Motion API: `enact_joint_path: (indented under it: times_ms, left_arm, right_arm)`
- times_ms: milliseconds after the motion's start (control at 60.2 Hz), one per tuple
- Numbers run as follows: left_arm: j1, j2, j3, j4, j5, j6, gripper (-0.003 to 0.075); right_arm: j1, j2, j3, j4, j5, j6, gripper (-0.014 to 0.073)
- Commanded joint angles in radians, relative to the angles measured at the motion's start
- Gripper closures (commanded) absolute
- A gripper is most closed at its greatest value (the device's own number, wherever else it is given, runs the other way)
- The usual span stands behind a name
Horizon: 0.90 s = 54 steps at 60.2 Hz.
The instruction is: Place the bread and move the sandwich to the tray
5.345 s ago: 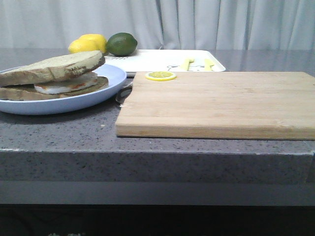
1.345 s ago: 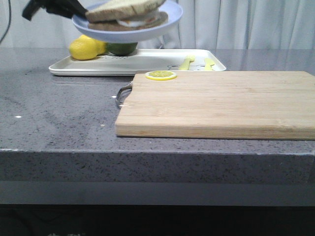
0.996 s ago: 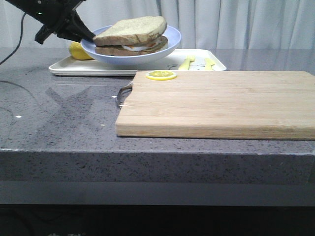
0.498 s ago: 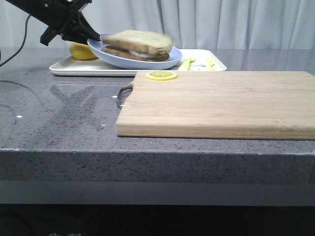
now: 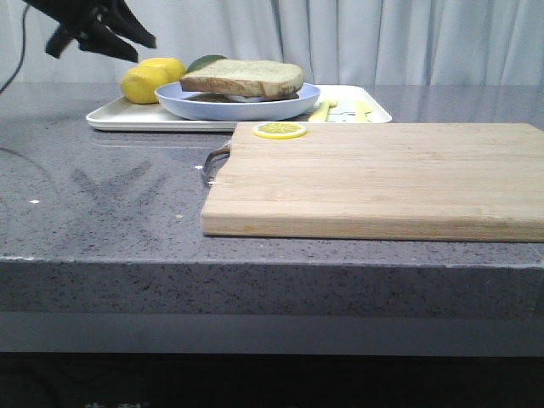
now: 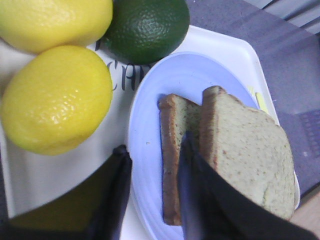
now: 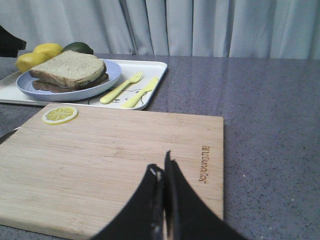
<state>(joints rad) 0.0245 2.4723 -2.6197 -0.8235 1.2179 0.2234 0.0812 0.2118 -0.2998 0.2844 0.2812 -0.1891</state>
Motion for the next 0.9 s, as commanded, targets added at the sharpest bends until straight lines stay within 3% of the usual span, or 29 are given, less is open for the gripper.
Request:
enact_joint_path:
  times_ms: [0, 166, 349, 498, 681, 880]
  left_arm:
    - [0.012, -0.086, -0.091, -0.060, 0.038, -0.006, 0.0507]
    - [0.007, -0.088, -0.203, -0.094, 0.038, -0.008, 0.0738]
    - [-0.031, -0.095, -0.355, -0.032, 0.038, -0.065, 0.0739]
    - [-0.107, -0.181, -0.417, 0.329, 0.038, -0.138, 0.0739]
    - [-0.214, -0.329, -0.289, 0.599, 0.038, -0.157, 0.0739]
    - [-0.265, -0.515, 0.096, 0.781, 0.038, -0.157, 0.0739]
  right_arm:
    - [0.001, 0.007, -0.026, 0.009, -0.076, -0.001, 0.0670]
    - [0.001, 0.007, -0.026, 0.009, -0.076, -0.001, 0.0670]
    - [0.001, 0.007, -0.026, 0.009, -0.072, -0.001, 0.0670]
    - [0.001, 0.007, -0.026, 0.009, -0.054, -0.001, 0.0670]
    - [0.001, 0.007, -0.026, 0.009, -0.033, -0.001, 0.0670]
    - [0.001, 0.007, -0.026, 0.009, -0.032, -0.001, 0.0670]
